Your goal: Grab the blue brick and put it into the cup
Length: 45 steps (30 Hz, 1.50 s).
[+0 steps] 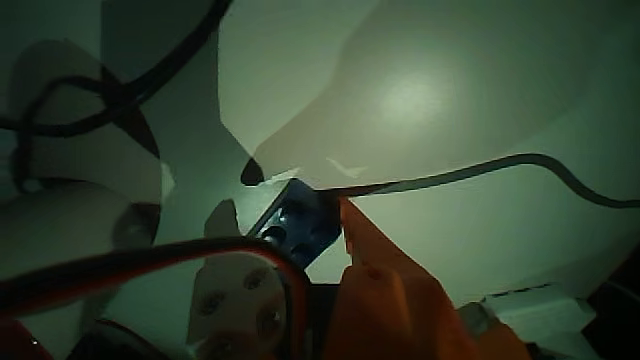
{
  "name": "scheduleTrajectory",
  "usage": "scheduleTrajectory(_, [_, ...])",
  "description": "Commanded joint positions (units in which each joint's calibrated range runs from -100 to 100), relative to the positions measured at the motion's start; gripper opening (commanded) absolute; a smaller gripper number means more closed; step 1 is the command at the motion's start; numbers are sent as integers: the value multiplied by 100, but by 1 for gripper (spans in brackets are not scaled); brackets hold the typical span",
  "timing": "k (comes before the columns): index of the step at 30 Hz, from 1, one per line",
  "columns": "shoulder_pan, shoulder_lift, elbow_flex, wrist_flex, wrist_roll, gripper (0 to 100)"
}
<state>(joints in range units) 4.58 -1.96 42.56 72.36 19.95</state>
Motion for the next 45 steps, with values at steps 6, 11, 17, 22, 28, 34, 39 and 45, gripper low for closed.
scheduleTrajectory(6, [107, -243, -183, -705, 13, 35])
scheduleTrajectory(11, [123, 204, -1207, 741, -85, 36])
scheduleTrajectory(17, [-58, -931, -727, 1309, 218, 39])
scheduleTrajectory(22, [123, -1421, -717, 1911, 316, 41])
scheduleTrajectory(28, [279, -1619, -391, 1683, 291, 40])
scheduleTrajectory(34, [181, -1077, -210, 920, 291, 40])
scheduleTrajectory(39, [-108, -673, -228, 424, 345, 40])
scheduleTrajectory(45, [-264, -303, -328, 26, 487, 38])
